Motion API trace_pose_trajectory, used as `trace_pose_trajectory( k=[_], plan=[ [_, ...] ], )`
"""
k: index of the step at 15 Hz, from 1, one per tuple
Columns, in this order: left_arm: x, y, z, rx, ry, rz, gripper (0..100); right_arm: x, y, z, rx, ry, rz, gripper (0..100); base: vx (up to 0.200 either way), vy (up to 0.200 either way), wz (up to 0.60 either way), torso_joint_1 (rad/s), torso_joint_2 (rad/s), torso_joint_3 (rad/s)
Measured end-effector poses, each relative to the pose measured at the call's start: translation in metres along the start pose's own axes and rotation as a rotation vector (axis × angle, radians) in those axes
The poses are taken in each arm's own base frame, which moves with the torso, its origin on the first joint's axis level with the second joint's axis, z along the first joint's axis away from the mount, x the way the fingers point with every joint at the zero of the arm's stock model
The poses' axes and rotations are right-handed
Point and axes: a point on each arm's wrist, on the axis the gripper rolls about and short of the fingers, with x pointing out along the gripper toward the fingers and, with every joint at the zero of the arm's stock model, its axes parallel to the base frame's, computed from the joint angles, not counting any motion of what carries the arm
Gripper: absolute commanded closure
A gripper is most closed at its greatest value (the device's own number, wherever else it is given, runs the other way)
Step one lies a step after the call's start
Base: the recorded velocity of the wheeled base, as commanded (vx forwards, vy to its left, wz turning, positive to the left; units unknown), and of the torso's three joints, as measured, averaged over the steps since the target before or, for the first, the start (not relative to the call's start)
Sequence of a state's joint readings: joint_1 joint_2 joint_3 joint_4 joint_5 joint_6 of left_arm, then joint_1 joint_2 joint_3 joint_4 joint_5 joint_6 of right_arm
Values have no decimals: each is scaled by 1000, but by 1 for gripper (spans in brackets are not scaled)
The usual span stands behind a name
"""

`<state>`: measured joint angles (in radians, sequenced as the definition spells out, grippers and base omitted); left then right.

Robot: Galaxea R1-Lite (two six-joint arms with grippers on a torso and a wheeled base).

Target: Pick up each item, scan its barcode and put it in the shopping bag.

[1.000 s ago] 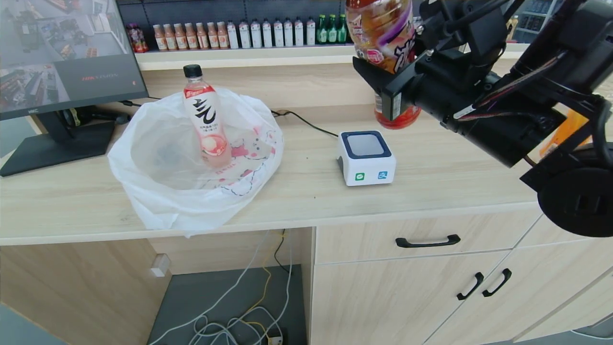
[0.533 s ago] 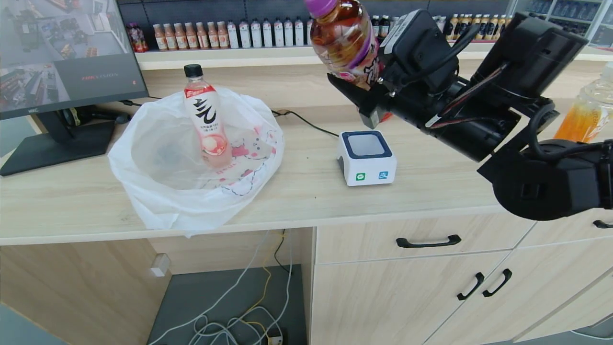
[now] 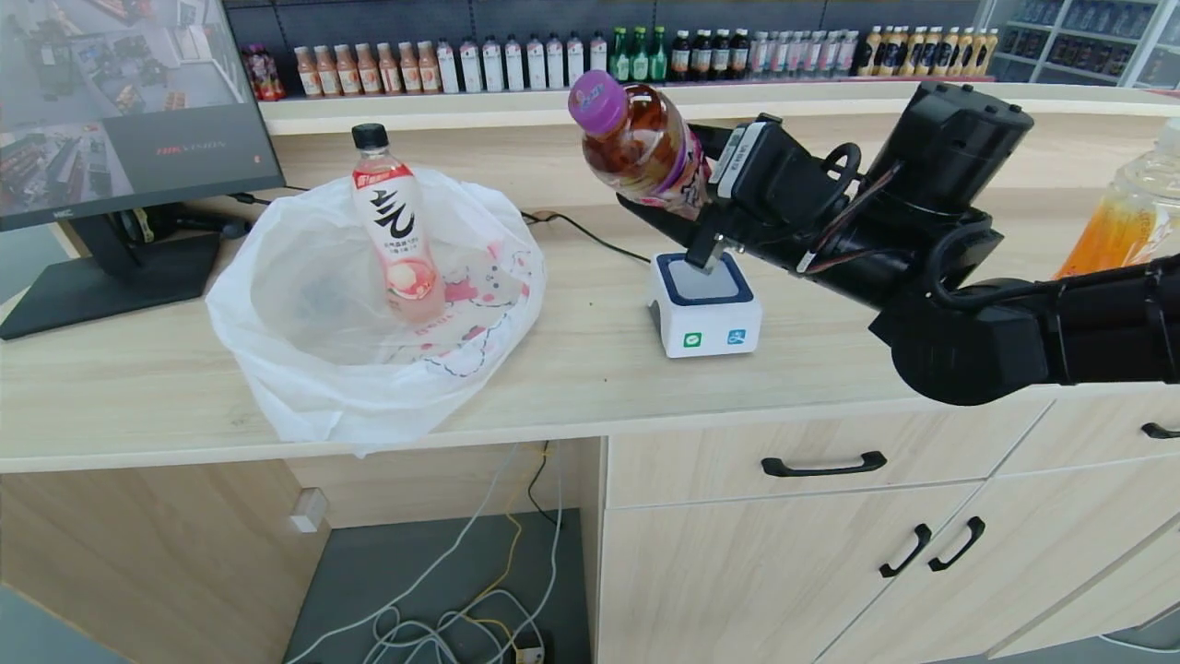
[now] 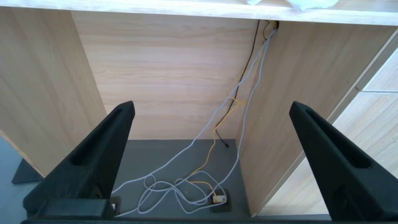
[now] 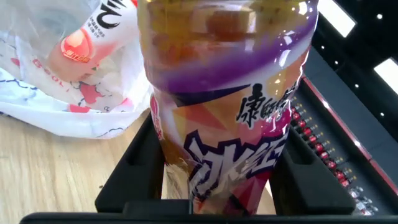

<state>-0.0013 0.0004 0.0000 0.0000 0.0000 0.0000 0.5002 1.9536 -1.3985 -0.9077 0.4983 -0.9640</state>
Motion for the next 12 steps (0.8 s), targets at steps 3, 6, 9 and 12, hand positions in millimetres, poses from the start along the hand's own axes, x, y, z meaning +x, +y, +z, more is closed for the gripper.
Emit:
trace_pose_trajectory(
  k=[3,6,9,12],
  plan=[
    [0,0,0,0,0,1,0,0,3,-5,-24,-45,43,100,0,0,0,0,0,0],
    [0,0,0,0,0,1,0,-6,5,-23,-50,-47,78,100,0,0,0,0,0,0],
    [0,0,0,0,0,0,0,-9,5,-33,-61,-57,101,100,0,0,0,0,0,0],
    [0,0,0,0,0,0,0,-16,1,-45,-76,-25,95,100,0,0,0,0,0,0]
  ],
)
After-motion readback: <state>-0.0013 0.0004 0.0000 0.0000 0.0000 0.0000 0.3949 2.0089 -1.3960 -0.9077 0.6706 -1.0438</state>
